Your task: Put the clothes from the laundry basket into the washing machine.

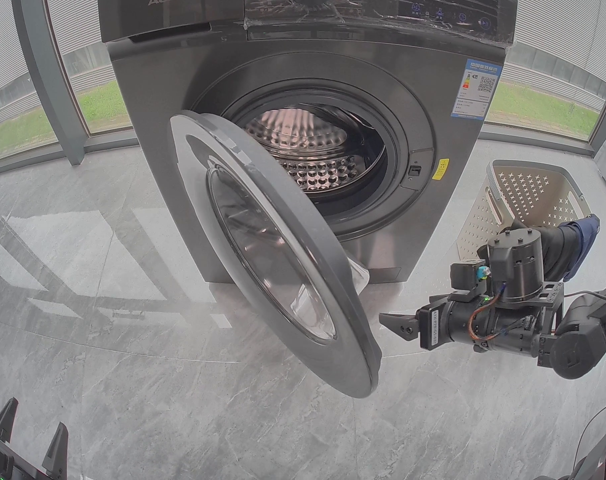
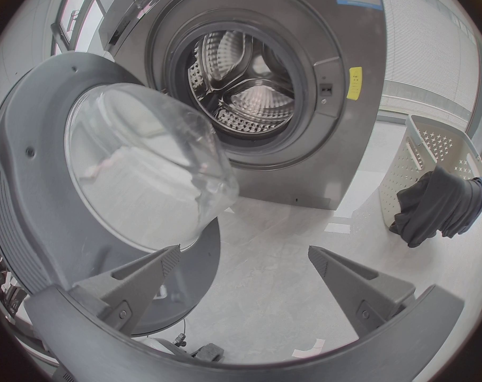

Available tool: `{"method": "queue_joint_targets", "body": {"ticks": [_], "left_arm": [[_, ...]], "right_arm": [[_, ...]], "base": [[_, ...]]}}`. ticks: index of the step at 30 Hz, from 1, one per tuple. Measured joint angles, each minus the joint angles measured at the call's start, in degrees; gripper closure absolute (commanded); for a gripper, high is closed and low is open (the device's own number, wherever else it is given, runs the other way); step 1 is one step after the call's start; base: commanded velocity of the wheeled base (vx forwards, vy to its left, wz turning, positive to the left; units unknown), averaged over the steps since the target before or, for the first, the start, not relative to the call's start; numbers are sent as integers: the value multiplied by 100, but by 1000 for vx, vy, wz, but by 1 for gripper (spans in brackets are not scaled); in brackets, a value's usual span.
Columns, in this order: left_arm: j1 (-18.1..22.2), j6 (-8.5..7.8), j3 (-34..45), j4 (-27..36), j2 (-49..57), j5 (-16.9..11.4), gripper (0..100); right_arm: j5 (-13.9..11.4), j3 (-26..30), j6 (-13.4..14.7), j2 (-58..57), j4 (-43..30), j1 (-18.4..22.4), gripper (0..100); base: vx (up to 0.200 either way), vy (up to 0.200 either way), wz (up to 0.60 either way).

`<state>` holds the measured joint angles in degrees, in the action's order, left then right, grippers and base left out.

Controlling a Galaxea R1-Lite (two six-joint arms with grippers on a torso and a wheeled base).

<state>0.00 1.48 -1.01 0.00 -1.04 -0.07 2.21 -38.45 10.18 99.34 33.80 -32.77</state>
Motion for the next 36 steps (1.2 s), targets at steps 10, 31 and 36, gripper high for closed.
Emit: {"method": "queue_joint_targets", "body": {"ticks": [10, 31, 36], "left_arm": [[0, -4, 0, -7, 0, -2, 0], [0, -11, 0, -7, 0, -2, 0], [0, -9, 0, -7, 0, 2, 0]], "right_arm": [[-38, -71, 16, 284, 427, -631, 0], [-11, -1031, 5, 1115, 692, -9, 0], [-10, -1464, -15, 1513, 645, -88, 0]], "base": [[0, 0, 0], [0, 0, 0], [0, 0, 0]]}}
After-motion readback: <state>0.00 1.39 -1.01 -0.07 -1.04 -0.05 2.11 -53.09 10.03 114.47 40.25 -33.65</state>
